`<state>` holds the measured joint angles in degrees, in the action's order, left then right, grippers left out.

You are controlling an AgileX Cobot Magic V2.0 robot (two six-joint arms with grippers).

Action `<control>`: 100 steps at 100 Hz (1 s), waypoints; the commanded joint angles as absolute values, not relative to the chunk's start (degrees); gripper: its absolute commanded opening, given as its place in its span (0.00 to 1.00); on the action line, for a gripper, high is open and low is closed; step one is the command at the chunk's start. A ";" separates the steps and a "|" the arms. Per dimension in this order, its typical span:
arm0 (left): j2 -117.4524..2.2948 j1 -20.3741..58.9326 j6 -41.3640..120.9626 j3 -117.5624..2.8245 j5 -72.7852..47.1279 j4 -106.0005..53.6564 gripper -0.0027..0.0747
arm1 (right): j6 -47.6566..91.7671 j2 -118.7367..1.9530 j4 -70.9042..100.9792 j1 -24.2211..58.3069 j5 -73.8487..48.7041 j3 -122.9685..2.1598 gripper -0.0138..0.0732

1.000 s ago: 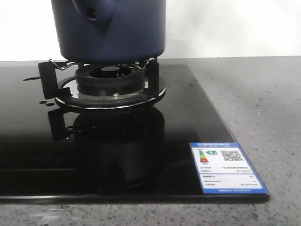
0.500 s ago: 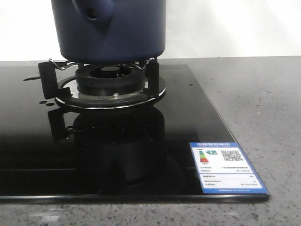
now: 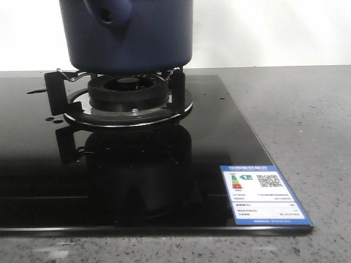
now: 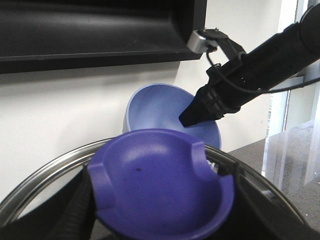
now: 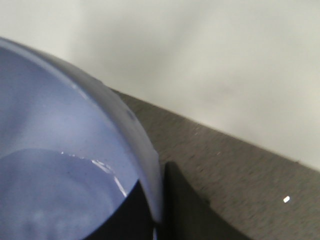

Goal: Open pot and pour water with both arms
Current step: 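Carry the bowl over the open pot and tilt it to pour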

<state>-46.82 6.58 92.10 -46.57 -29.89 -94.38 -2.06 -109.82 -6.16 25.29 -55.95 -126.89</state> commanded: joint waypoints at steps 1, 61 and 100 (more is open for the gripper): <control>-46.07 7.04 91.61 -48.56 -30.15 -97.72 0.28 | -2.38 -107.50 -14.53 27.29 -49.42 -129.04 0.10; -46.07 8.08 91.61 -48.56 -28.20 -96.82 0.28 | -2.38 -108.40 -33.14 33.43 -45.99 -128.94 0.11; -46.07 8.39 91.61 -48.56 -27.51 -96.82 0.28 | -5.19 -108.30 -45.87 37.89 -45.85 -128.94 0.11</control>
